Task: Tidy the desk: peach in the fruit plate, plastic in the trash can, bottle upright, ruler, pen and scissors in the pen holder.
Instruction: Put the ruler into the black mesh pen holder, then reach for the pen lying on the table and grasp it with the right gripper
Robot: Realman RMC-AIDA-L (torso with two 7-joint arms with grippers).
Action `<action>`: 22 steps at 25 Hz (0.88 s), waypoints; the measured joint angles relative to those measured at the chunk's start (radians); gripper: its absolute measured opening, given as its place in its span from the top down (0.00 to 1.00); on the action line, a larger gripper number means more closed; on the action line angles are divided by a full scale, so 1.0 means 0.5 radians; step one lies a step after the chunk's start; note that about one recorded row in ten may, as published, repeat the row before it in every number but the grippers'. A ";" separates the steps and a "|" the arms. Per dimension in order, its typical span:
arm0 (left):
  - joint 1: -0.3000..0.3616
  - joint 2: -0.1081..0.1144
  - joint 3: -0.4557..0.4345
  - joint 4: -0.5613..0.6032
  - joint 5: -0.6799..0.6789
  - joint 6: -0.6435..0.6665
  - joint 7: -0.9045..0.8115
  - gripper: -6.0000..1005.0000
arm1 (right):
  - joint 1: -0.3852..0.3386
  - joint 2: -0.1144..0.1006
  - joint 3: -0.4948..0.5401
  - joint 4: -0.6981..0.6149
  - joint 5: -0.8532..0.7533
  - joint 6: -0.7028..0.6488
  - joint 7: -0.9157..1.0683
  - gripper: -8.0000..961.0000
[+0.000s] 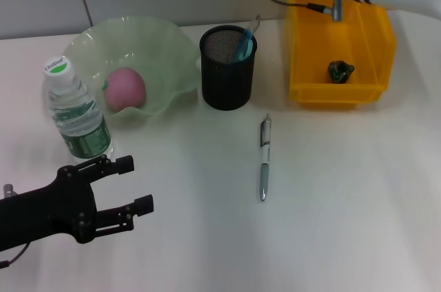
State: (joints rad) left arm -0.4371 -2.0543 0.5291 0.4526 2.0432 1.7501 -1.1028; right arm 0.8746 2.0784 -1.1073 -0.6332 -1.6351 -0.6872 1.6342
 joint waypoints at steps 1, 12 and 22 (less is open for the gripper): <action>0.000 0.000 0.000 0.000 0.000 0.000 0.000 0.16 | -0.007 0.001 0.001 -0.014 0.008 0.000 0.000 0.30; -0.006 -0.001 -0.005 0.000 0.000 -0.003 0.000 0.16 | -0.098 0.009 -0.092 -0.178 0.155 -0.008 -0.005 0.23; -0.007 -0.005 -0.006 0.000 0.000 -0.014 0.000 0.16 | -0.184 -0.013 -0.173 -0.456 0.048 -0.321 0.413 0.23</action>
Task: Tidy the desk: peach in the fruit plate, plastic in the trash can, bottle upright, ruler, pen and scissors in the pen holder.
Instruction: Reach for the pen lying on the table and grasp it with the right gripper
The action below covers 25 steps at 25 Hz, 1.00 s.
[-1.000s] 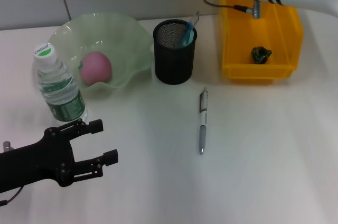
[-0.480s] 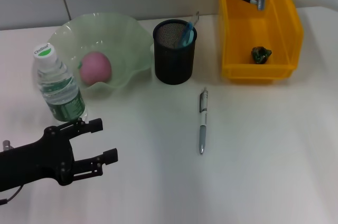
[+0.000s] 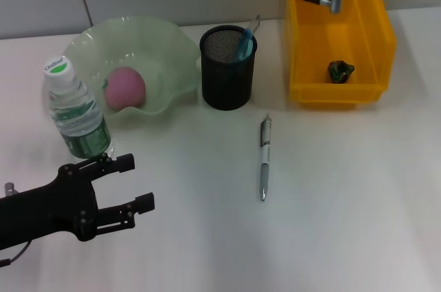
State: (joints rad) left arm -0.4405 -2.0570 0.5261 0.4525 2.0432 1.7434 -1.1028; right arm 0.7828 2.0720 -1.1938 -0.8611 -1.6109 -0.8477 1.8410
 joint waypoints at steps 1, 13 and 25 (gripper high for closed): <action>-0.001 0.001 0.000 0.000 0.000 0.000 0.000 0.16 | -0.006 -0.004 0.003 -0.045 -0.069 -0.040 0.094 0.23; 0.002 -0.003 0.000 0.000 0.000 -0.005 0.017 0.16 | 0.207 -0.039 0.103 -0.614 -1.294 -0.947 1.521 0.23; 0.030 0.009 0.170 0.063 0.021 0.018 0.182 0.16 | 0.541 -0.104 0.277 -0.168 -1.711 -1.556 2.192 0.23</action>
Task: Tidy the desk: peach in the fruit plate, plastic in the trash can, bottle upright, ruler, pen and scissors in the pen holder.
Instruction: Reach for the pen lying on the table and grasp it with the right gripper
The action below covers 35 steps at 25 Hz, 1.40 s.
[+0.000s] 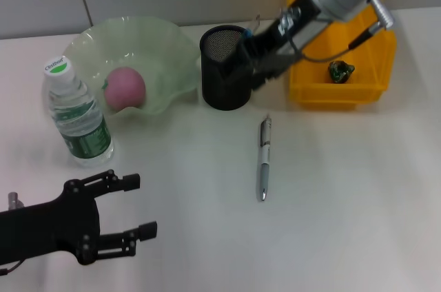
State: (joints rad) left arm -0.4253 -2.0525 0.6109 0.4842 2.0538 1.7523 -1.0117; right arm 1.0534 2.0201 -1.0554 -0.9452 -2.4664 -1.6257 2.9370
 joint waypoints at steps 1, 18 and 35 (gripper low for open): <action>0.003 -0.003 0.012 0.007 0.000 0.006 0.015 0.16 | 0.019 -0.012 0.001 0.073 -0.002 -0.002 0.012 0.23; -0.011 -0.018 0.035 0.037 0.000 0.081 0.125 0.16 | 0.306 -0.051 0.026 0.845 -0.377 0.292 0.039 0.24; -0.011 -0.018 0.036 0.032 -0.007 0.094 0.067 0.16 | 0.355 0.121 -0.076 0.931 -0.707 0.556 0.016 0.24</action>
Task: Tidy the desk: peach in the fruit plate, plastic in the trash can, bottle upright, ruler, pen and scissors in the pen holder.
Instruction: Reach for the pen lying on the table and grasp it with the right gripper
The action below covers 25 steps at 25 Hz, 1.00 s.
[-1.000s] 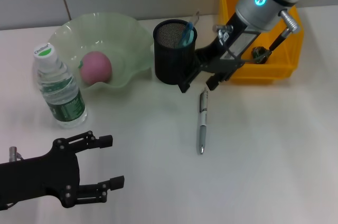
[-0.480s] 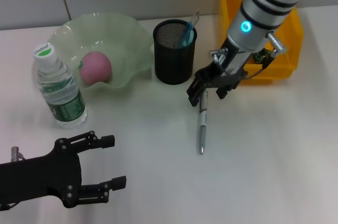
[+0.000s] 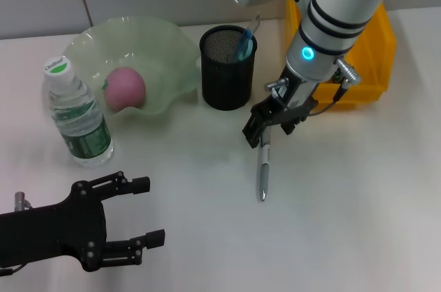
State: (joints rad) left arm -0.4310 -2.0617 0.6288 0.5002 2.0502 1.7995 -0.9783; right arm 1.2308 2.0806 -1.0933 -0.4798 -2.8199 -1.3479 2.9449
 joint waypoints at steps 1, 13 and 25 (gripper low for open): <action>0.000 0.000 0.000 0.001 0.002 0.000 -0.006 0.16 | 0.001 0.000 0.000 0.015 0.000 0.009 -0.002 0.24; 0.002 0.000 0.000 0.000 -0.002 0.001 -0.013 0.16 | -0.011 0.010 -0.017 0.104 0.000 0.109 -0.028 0.24; -0.007 0.000 -0.001 0.005 -0.008 0.003 -0.013 0.16 | -0.015 0.015 -0.086 0.132 0.031 0.155 -0.063 0.24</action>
State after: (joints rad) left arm -0.4347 -2.0616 0.6286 0.5029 2.0463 1.8009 -0.9848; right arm 1.2232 2.0881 -1.1361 -0.4140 -2.8045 -1.2704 2.9132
